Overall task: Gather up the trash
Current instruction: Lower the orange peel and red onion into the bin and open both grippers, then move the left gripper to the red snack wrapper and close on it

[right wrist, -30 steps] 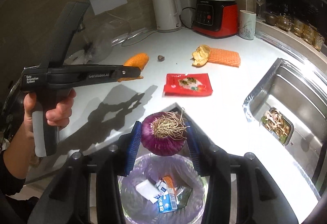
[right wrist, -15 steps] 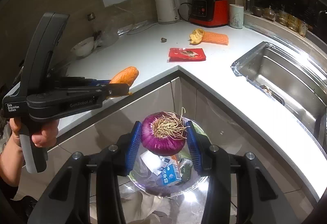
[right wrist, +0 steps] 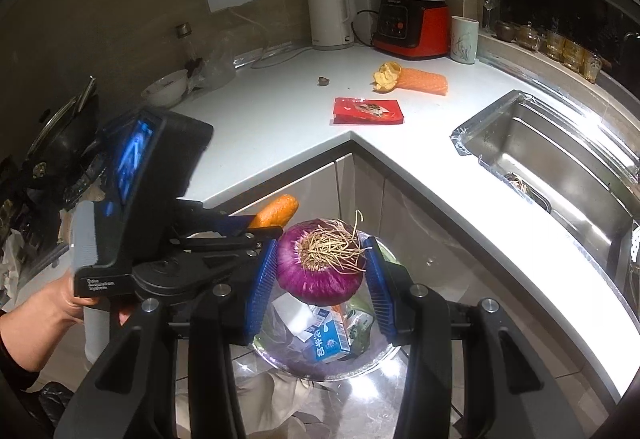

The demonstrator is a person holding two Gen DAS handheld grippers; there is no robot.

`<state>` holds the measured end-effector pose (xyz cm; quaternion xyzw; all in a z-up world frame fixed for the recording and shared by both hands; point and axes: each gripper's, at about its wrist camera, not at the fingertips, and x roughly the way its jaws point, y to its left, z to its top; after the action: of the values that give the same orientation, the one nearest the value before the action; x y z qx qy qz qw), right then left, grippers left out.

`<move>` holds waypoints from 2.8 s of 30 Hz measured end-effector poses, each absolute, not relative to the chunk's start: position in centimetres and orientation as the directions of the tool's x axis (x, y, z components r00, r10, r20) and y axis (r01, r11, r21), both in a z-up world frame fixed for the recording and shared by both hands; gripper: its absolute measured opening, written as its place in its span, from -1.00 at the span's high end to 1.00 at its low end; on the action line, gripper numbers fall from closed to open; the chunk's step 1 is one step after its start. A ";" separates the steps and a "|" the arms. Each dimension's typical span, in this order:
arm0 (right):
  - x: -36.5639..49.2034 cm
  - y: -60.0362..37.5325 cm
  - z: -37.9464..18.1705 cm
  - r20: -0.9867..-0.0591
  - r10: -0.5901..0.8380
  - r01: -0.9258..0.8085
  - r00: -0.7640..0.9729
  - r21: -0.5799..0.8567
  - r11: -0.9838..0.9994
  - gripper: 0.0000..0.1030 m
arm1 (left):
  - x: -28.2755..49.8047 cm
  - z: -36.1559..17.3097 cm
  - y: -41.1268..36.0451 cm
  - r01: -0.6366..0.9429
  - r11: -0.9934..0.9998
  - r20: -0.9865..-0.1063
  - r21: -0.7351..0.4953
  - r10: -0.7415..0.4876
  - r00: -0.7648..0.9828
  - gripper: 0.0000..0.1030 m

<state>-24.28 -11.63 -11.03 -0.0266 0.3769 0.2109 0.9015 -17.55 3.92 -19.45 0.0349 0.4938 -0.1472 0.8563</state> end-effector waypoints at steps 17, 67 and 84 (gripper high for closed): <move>-23.0 -11.1 -12.4 -0.718 0.360 -0.404 0.596 0.120 0.907 0.14 | -16.3 -19.4 4.9 0.269 0.958 -0.857 -0.101 -0.221 0.466 -0.29; -11.1 -13.0 -14.7 -0.755 0.245 -0.207 0.608 0.147 0.967 -0.82 | 6.8 -17.8 5.8 0.246 0.946 -0.856 -0.212 -0.301 0.420 -0.69; -7.3 -14.5 -14.3 -0.756 0.196 -0.145 0.624 0.135 0.980 -0.82 | 10.5 -19.2 3.6 0.295 0.948 -0.872 -0.122 -0.244 0.425 -0.40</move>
<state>-7.29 -14.52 -14.30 0.0304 0.4229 0.0948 0.9007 10.46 3.63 -19.24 0.0248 0.5118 -0.1597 0.8437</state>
